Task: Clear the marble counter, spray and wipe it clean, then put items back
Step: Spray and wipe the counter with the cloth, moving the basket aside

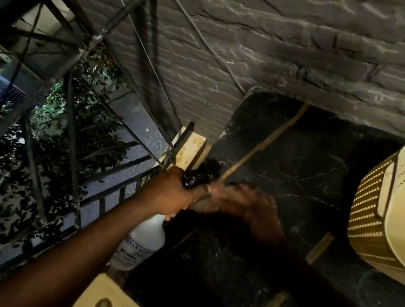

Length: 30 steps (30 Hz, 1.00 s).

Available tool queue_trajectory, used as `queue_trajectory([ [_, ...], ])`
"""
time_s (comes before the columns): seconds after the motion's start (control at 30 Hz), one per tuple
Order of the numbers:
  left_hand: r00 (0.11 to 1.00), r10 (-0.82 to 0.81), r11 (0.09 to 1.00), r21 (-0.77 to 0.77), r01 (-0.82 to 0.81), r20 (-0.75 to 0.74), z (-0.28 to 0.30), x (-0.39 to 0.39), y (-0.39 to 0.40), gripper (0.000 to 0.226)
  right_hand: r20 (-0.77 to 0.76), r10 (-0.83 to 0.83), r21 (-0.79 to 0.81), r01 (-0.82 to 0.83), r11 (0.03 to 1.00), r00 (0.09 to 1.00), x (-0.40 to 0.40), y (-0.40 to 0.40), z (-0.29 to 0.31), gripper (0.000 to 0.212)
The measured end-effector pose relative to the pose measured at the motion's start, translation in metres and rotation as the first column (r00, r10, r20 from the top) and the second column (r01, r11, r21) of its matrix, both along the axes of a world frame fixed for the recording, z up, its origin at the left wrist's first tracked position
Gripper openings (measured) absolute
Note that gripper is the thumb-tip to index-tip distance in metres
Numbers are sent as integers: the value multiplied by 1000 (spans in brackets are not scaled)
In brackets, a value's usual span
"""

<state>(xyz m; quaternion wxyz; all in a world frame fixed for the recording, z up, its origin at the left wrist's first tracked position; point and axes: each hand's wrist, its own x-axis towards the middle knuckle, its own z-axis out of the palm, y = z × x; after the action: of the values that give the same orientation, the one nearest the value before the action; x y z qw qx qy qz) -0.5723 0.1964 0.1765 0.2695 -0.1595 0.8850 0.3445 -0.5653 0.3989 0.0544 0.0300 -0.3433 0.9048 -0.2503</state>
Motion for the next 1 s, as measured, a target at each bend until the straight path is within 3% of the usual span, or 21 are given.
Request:
queue_trajectory([
  [0.03, 999, -17, 1000, 14, 17, 33, -1, 2, 0, 38, -55, -173, 57, 176, 983, 983, -17, 5, -4, 52],
  [0.1, 997, -49, 999, 27, 47, 66, -4, 7, 0, 39, -110, -506, 107, 516, 850, 856, -54, -4, 2, 55],
  [0.17, 999, -29, 998, -52, 31, 28, -10, 13, 0, 38, 73, -622, 67, 619, 783, 780, -67, -39, 4, 47],
  [0.23, 1000, -14, 990, -140, 11, -19, -15, 21, 0, 37, 188, -560, 3, 570, 822, 807, -40, -67, 2, 36],
  [0.3, 1000, -15, 993, -116, 14, -4, -16, 29, -2, 41, 58, -308, -13, 309, 951, 950, 17, -61, -10, 40],
  [0.37, 1000, 1, 997, -74, 1, 25, -15, 39, -5, 43, 161, -66, 19, 64, 998, 985, 67, -22, -18, 44],
  [0.4, 1000, 23, 996, -83, -22, 14, -15, 44, -8, 40, 188, -26, 35, 20, 999, 982, 74, -1, -20, 42],
  [0.53, 1000, 4, 992, -125, -5, -4, -15, 68, -18, 35, -12, -299, 100, 299, 949, 954, 8, -9, -15, 49],
  [0.63, 998, -58, 993, -104, 61, 27, -13, 75, -21, 36, 115, -520, 95, 512, 854, 846, -13, -66, -2, 41],
  [0.73, 997, -15, 997, -79, 9, -73, -9, 79, -23, 40, 135, -257, 99, 245, 964, 957, 79, -85, -15, 47],
  [0.8, 999, -47, 998, -34, 47, 16, -5, 93, -23, 33, 274, -30, 15, 27, 1000, 961, 140, -53, -18, 48],
  [0.87, 989, -118, 992, -38, 121, 92, -6, 113, -26, 36, 354, 16, -100, 21, 995, 935, 152, -15, -13, 48],
  [0.93, 993, -111, 990, -87, 113, 33, -8, 128, -33, 35, 306, -232, -14, 248, 969, 924, 122, 0, -10, 49],
  [1.0, 998, -68, 996, -58, 68, 2, -10, 140, -38, 31, 115, -453, 145, 436, 888, 884, 94, -27, -14, 58],
])
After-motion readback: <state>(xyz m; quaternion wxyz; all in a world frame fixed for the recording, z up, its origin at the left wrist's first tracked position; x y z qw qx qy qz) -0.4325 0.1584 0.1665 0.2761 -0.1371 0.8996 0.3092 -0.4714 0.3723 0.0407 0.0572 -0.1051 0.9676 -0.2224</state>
